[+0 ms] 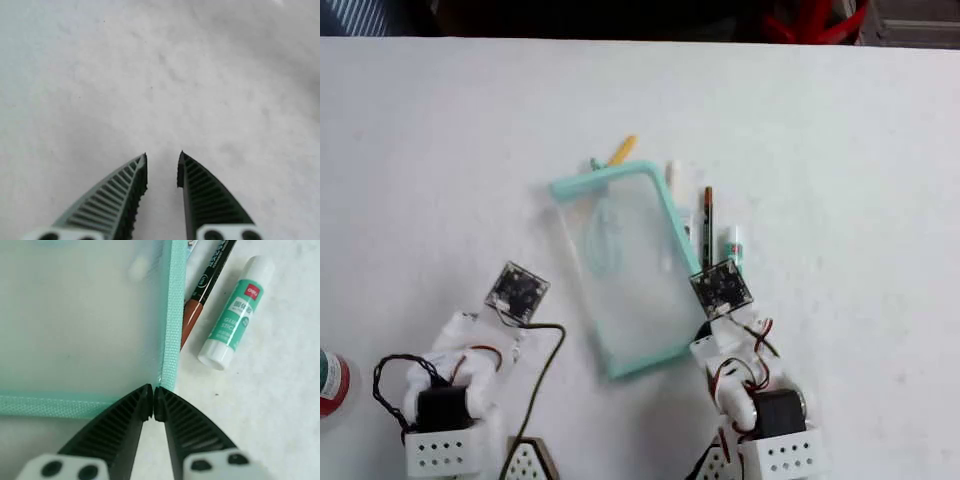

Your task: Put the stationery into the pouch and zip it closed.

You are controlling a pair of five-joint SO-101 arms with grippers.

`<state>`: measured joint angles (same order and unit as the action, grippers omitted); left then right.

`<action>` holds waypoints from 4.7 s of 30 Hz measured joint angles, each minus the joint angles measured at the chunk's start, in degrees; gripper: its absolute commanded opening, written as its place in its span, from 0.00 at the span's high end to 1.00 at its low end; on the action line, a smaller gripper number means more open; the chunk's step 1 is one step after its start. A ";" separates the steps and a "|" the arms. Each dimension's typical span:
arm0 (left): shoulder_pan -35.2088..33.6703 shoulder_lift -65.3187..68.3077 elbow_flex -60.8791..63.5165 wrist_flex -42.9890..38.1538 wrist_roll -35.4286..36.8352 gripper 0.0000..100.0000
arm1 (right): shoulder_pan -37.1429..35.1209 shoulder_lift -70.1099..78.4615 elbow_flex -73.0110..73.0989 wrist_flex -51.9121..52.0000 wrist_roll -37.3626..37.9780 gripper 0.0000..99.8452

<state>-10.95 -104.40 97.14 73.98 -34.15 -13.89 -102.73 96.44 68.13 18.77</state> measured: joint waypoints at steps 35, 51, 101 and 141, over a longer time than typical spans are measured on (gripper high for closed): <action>0.00 0.00 0.00 0.00 0.00 0.88 | 0.00 0.00 0.00 0.00 0.00 0.98; 0.00 0.00 0.00 0.00 0.00 0.88 | 0.00 0.00 0.00 0.00 0.00 0.98; 0.00 0.00 0.00 0.00 0.00 0.88 | 0.00 0.00 0.00 0.00 0.00 0.98; 16.79 15.91 -33.85 -12.04 22.42 0.83 | 7.74 0.00 0.00 -1.76 0.00 0.98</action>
<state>5.85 -88.48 63.30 61.93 -11.74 -6.15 -102.73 96.44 66.37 18.77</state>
